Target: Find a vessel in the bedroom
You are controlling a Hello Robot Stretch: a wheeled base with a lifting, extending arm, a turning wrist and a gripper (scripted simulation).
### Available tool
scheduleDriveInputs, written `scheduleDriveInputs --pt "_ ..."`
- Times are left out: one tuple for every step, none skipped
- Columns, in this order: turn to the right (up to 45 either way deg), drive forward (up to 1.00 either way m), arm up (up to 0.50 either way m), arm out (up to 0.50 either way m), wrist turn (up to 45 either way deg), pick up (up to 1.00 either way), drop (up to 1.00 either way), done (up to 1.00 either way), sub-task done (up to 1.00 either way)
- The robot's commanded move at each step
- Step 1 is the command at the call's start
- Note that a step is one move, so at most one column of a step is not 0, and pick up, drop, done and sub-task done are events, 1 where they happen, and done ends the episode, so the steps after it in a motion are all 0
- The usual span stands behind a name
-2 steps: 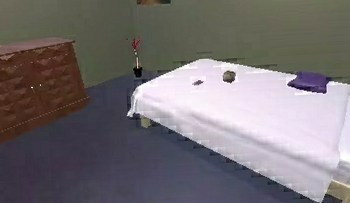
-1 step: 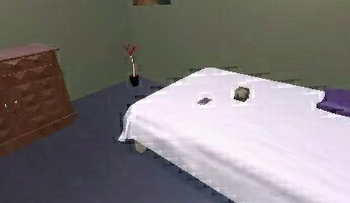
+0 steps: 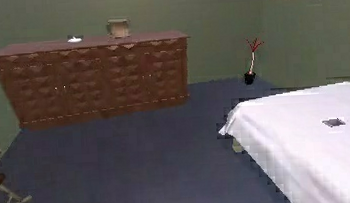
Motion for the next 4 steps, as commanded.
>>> scheduleDriveInputs --pt "0.0 0.60 0.00 0.00 0.0 0.00 0.00 0.00 0.00" --pt "-30.0 0.00 0.00 0.00 0.0 0.00 0.00 0.00 0.00" --pt "0.0 1.00 0.00 0.00 0.0 0.00 0.00 0.00 0.00" --pt "-3.0 0.00 0.00 0.00 0.0 0.00 0.00 0.00 0.00"
